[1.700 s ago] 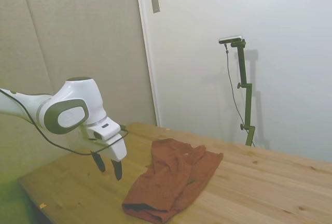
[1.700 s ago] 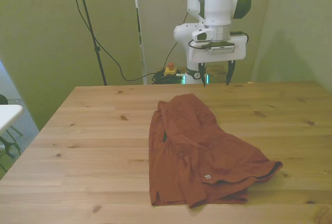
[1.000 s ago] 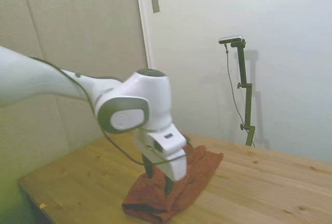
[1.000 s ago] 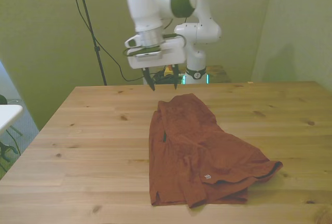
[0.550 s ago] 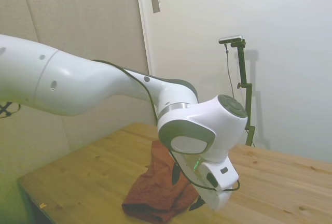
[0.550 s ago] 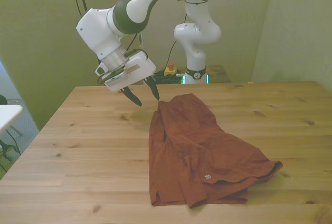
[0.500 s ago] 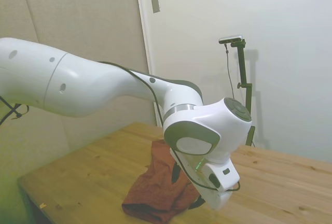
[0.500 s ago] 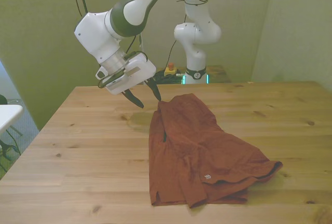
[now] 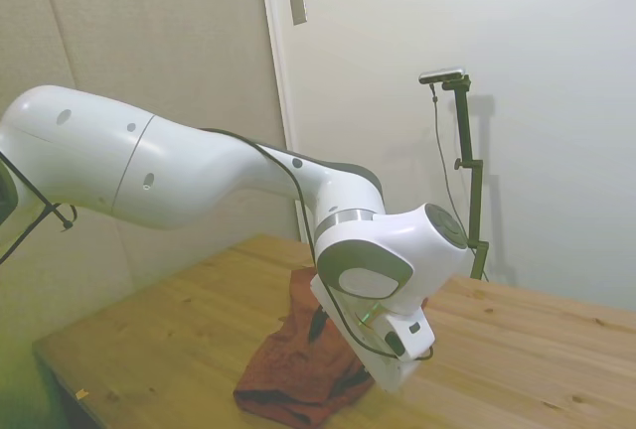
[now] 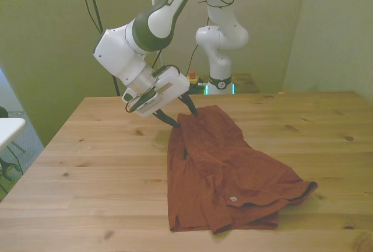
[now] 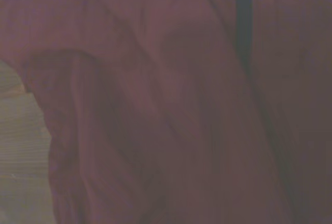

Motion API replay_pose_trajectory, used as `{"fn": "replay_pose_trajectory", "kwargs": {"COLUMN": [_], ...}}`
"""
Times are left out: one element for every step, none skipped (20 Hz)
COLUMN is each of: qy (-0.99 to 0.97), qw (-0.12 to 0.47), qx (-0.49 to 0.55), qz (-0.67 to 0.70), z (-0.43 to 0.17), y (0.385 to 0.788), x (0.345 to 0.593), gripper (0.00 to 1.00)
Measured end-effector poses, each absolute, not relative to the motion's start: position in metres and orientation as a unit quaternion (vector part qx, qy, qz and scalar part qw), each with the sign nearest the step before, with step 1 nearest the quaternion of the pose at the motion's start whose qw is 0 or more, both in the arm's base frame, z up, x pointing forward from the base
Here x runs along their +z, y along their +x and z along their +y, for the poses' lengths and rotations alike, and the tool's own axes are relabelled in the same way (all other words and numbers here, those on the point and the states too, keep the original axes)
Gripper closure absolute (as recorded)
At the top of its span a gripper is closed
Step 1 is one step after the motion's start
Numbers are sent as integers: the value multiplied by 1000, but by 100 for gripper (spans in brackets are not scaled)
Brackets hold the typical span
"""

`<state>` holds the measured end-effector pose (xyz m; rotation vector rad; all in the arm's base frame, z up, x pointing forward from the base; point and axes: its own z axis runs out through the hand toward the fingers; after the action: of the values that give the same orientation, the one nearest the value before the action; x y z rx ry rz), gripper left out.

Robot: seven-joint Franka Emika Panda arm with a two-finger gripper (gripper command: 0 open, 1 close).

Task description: Unfold the shorts

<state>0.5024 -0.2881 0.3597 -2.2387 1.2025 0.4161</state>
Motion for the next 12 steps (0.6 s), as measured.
{"fn": "replay_pose_trajectory", "kwargs": {"qy": [-834,-834,-833,-833,-832,-832,-833,-833,-832,-833,-833,-834], "qw": [279,279,279,279,279,279,280,282,286,290,291,292], "qx": [156,156,158,161,164,168,171,173,174,173,173,172], "qz": [449,450,451,451,450,449,447,444,442,439,437,436], "z": [-289,-290,-290,-289,-287,-285,-283,-280,-278,-276,-275,-274], "y": [502,502,502,502,502,503,504,505,506,508,509,509], "x": [359,358,356,353,349,346,342,339,337,337,337,337], "gripper": [0,0,0,0,0,0,0,0,0,0,0,100]}}
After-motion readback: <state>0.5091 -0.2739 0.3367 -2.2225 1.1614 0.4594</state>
